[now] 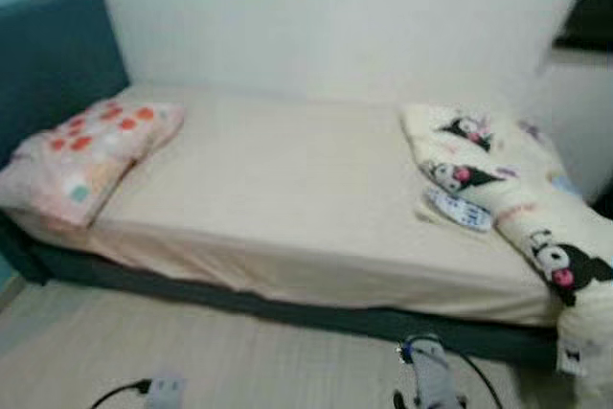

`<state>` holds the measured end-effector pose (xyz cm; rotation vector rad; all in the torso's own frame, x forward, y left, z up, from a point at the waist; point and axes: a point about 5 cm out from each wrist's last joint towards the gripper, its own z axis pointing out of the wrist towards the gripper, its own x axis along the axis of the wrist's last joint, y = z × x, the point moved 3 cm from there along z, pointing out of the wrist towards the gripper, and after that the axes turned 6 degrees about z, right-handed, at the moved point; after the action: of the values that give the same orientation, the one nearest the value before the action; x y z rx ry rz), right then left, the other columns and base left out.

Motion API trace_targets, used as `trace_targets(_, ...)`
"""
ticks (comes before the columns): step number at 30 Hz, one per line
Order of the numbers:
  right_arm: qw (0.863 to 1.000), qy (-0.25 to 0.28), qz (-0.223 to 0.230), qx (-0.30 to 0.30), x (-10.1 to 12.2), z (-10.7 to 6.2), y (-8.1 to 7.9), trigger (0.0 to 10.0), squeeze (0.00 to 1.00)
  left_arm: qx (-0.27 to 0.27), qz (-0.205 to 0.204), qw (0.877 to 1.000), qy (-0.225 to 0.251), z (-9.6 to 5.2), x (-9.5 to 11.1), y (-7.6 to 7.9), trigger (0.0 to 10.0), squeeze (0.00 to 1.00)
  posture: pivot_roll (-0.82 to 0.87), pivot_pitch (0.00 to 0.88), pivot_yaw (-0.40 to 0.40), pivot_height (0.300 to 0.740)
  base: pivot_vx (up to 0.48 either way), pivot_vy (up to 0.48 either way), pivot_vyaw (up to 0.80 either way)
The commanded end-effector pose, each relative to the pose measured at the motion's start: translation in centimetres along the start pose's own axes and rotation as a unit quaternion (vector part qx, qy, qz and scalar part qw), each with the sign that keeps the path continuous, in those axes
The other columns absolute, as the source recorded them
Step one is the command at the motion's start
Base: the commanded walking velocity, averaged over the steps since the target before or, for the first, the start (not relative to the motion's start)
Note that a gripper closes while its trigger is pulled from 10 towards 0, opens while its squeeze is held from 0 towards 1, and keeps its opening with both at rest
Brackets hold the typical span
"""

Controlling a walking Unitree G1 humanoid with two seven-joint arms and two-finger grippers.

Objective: Clean up the room

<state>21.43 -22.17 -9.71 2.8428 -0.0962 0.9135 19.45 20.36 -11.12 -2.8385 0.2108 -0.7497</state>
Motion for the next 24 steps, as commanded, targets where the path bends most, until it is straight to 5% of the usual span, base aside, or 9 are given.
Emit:
trace_targets(1, 1.0, -0.002, 0.005, 0.008, -0.03, 0.01, -0.75, 10.0, 0.0, 0.005, 0.002, 1.0, -0.018, -0.1, -1.26, -0.53, 10.0, 0.0, 0.13, 0.039, -0.029, 0.724, 0.0, -0.48, 0.0)
trace_targets(10, 1.0, -0.001, 0.0, 0.012, 0.18, 0.04, -1.11, 10.0, 0.0, 0.004, 0.002, 1.0, -0.016, -0.09, -1.23, -0.53, 10.0, 0.0, 0.13, 0.037, -0.031, 0.724, 0.0, -0.48, 0.0)
trace_targets(24, 1.0, -0.002, -0.003, 0.016, 0.17, 0.04, -1.25, 10.0, 0.0, -0.002, 0.006, 1.0, -0.003, -0.04, -0.51, -0.28, 10.0, 0.0, 0.13, 0.035, -0.033, 0.724, 0.0, -0.053, 0.0)
